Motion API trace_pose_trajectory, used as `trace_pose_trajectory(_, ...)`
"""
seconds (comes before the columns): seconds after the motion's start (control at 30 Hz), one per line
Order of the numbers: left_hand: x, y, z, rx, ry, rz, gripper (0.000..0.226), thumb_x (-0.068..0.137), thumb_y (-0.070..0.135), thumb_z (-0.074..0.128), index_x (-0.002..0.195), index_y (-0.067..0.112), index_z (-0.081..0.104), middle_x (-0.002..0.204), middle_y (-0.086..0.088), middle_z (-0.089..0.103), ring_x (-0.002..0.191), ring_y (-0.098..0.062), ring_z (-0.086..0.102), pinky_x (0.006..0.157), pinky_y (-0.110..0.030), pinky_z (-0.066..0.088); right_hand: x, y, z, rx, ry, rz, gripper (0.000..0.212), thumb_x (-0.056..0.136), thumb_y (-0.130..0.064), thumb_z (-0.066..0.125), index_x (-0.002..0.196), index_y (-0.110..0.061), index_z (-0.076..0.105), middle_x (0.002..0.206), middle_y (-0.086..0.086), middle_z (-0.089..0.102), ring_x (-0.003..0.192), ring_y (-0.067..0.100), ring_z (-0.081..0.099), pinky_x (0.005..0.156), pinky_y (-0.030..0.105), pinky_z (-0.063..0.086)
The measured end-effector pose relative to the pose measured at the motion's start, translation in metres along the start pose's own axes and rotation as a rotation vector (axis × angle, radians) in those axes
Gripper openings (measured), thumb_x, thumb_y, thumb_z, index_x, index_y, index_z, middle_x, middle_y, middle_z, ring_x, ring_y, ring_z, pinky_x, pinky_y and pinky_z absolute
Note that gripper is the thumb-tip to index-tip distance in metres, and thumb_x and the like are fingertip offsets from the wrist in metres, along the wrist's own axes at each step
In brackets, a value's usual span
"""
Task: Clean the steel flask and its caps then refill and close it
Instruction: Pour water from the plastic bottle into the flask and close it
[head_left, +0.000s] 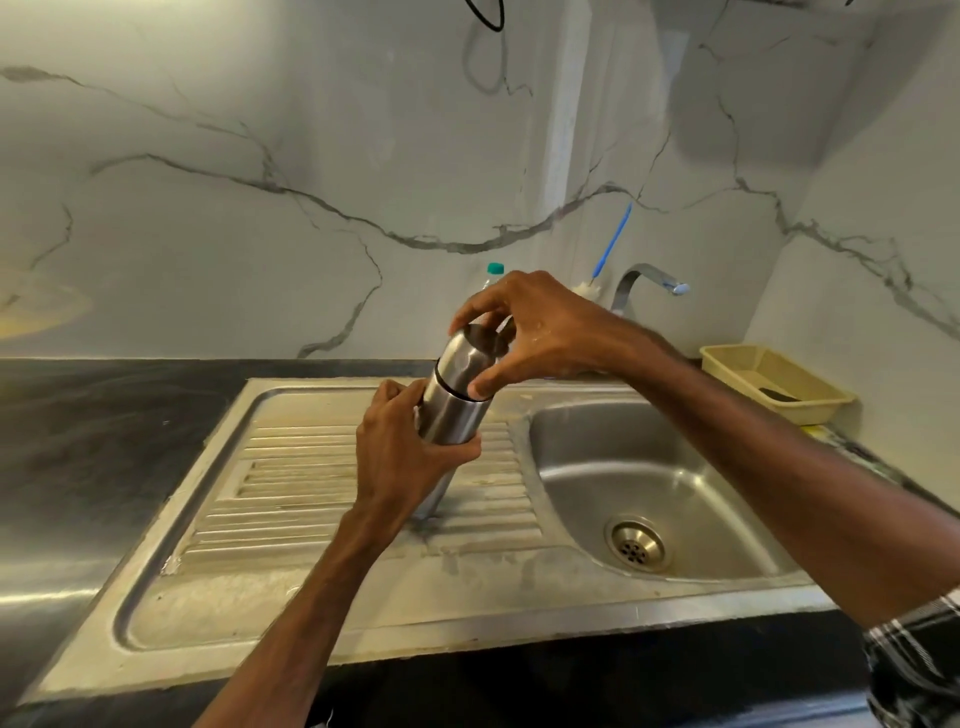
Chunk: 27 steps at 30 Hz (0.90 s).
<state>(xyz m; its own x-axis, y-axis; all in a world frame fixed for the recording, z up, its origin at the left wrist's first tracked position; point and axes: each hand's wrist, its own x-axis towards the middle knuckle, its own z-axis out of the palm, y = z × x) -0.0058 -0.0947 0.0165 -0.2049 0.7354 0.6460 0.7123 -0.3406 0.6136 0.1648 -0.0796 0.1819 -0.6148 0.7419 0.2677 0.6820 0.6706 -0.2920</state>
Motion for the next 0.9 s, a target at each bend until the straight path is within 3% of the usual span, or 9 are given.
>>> trace_pose_trajectory(0.2, 0.000, 0.002, -0.001, -0.009, -0.007, -0.003, 0.071, 0.055, 0.049, 0.095, 0.110, 0.012, 0.068, 0.094, 0.002, 0.055, 0.079, -0.015, 0.053, 0.067, -0.011, 0.034, 0.007, -0.012, 0.021, -0.267, 0.167, 0.235, 0.069, 0.077, -0.082, 0.055, 0.071, -0.014, 0.060, 0.056, 0.000, 0.063, 0.052, 0.014, 0.065, 0.070, 0.032, 0.060)
trace_pose_trajectory(0.3, 0.002, 0.001, -0.001, -0.003, -0.016, -0.007, 0.073, 0.055, 0.051, 0.095, 0.112, 0.013, 0.067, 0.095, 0.001, 0.055, 0.080, -0.015, 0.054, 0.069, -0.019, 0.043, 0.006, -0.010, 0.016, -0.213, 0.077, 0.180, 0.069, 0.075, -0.080, 0.060, 0.098, -0.015, 0.067, 0.089, 0.000, 0.070, 0.079, 0.013, 0.065, 0.080, 0.032, 0.057)
trace_pose_trajectory(0.37, 0.005, -0.002, -0.002, -0.006, -0.030, -0.014, 0.073, 0.056, 0.053, 0.094, 0.111, 0.015, 0.067, 0.096, -0.001, 0.059, 0.080, -0.014, 0.055, 0.067, -0.017, 0.042, 0.005, -0.009, 0.005, -0.056, -0.074, 0.047, 0.066, 0.077, -0.057, 0.079, 0.127, -0.019, 0.061, 0.116, -0.004, 0.065, 0.098, 0.011, 0.061, 0.083, 0.023, 0.052)
trace_pose_trajectory(0.47, 0.007, -0.005, -0.004, -0.019, -0.039, -0.021, 0.073, 0.055, 0.055, 0.094, 0.111, 0.016, 0.067, 0.097, 0.001, 0.059, 0.080, -0.014, 0.056, 0.069, -0.020, 0.047, 0.009, -0.007, 0.005, -0.049, -0.035, -0.033, 0.054, 0.073, -0.046, 0.086, 0.117, -0.019, 0.068, 0.103, -0.005, 0.068, 0.086, 0.007, 0.065, 0.074, 0.019, 0.053)
trace_pose_trajectory(0.6, 0.005, -0.005, -0.001, -0.006, -0.051, -0.006, 0.076, 0.056, 0.054, 0.093, 0.115, 0.015, 0.066, 0.101, -0.003, 0.061, 0.084, -0.014, 0.055, 0.074, -0.025, 0.045, 0.016, -0.011, 0.019, -0.231, 0.136, 0.171, 0.067, 0.077, -0.081, 0.059, 0.072, -0.014, 0.062, 0.055, -0.002, 0.064, 0.045, 0.009, 0.065, 0.055, 0.020, 0.049)
trace_pose_trajectory(0.67, 0.006, -0.005, -0.001, -0.008, -0.053, -0.007, 0.078, 0.056, 0.054, 0.094, 0.117, 0.015, 0.066, 0.103, -0.003, 0.061, 0.087, -0.014, 0.055, 0.076, -0.026, 0.045, 0.014, -0.009, 0.020, -0.241, 0.079, 0.173, 0.069, 0.077, -0.083, 0.055, 0.081, -0.015, 0.065, 0.063, -0.003, 0.067, 0.056, 0.010, 0.067, 0.058, 0.018, 0.047)
trace_pose_trajectory(0.77, 0.007, -0.008, -0.002, -0.003, -0.045, 0.002, 0.075, 0.056, 0.055, 0.094, 0.113, 0.015, 0.066, 0.098, 0.001, 0.058, 0.083, -0.014, 0.055, 0.074, -0.026, 0.048, 0.010, -0.008, 0.011, -0.085, -0.068, -0.008, 0.052, 0.080, -0.055, 0.078, 0.116, -0.021, 0.065, 0.098, -0.010, 0.062, 0.083, 0.008, 0.060, 0.067, 0.014, 0.046)
trace_pose_trajectory(0.83, 0.008, -0.008, -0.002, 0.002, -0.054, 0.002, 0.073, 0.056, 0.055, 0.094, 0.111, 0.014, 0.066, 0.099, -0.001, 0.060, 0.083, -0.014, 0.054, 0.073, -0.024, 0.045, 0.011, -0.006, 0.011, -0.056, -0.049, -0.056, 0.050, 0.076, -0.047, 0.083, 0.115, -0.020, 0.066, 0.098, -0.011, 0.060, 0.084, 0.007, 0.061, 0.070, 0.015, 0.049)
trace_pose_trajectory(0.9, 0.007, -0.007, -0.001, -0.001, -0.064, 0.011, 0.076, 0.055, 0.054, 0.095, 0.113, 0.014, 0.066, 0.101, -0.003, 0.062, 0.085, -0.014, 0.055, 0.074, -0.026, 0.047, 0.016, -0.007, 0.014, -0.117, 0.041, 0.034, 0.056, 0.074, -0.063, 0.078, 0.100, -0.014, 0.070, 0.085, -0.005, 0.067, 0.071, 0.010, 0.068, 0.067, 0.021, 0.056)
